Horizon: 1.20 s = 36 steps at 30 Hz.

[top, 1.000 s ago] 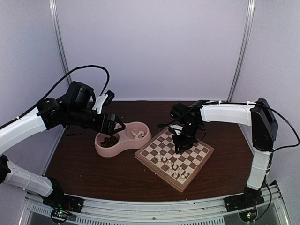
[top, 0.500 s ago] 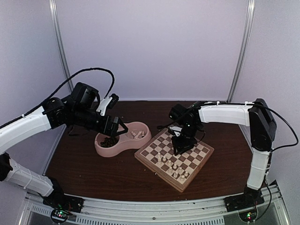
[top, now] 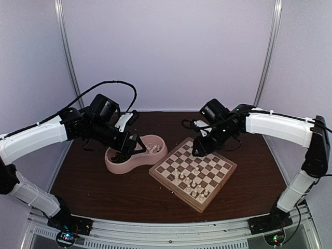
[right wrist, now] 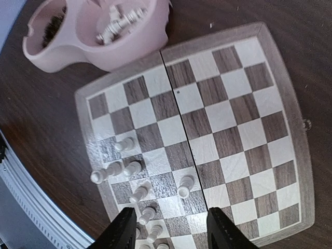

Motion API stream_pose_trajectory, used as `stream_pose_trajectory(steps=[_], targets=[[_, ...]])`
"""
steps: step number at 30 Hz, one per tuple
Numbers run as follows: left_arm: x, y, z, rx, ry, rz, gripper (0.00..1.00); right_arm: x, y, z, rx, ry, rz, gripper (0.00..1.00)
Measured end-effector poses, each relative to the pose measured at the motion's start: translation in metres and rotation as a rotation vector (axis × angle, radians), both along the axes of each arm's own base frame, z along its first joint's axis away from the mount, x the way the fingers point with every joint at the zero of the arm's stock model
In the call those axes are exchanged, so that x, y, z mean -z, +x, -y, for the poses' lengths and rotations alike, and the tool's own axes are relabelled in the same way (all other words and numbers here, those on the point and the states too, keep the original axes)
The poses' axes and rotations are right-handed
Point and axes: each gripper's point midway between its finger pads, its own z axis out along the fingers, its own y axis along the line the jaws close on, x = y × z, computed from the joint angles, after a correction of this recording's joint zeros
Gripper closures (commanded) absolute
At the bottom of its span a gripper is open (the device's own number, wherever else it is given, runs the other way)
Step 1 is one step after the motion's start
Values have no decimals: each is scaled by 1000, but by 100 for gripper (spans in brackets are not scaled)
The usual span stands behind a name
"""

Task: Set up the chess pieces on the board
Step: Place the rook on the chessboard.

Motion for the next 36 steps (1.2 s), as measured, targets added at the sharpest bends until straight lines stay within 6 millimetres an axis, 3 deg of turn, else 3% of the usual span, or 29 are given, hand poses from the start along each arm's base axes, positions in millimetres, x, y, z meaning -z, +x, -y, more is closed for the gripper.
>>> stream_pose_trajectory(steps=[3,6,11,18,24,30,36], targets=[[11,1,8,23,14,-34,21,-45,1,7,8,100,155,51],[17,0,18,45,28,-48,23,-59,-6,25,33,139,260,48],[16,-6,50,116,38,-40,26,-50,-22,67,99,138,395,37],[29,-6,111,192,102,-19,29,-44,-37,117,212,148,576,36],[55,1,154,225,180,-14,30,-38,-41,137,250,130,649,36],[69,15,187,234,213,8,31,-42,-44,148,273,142,713,36],[90,27,203,229,244,7,32,-42,-46,158,305,159,768,36]])
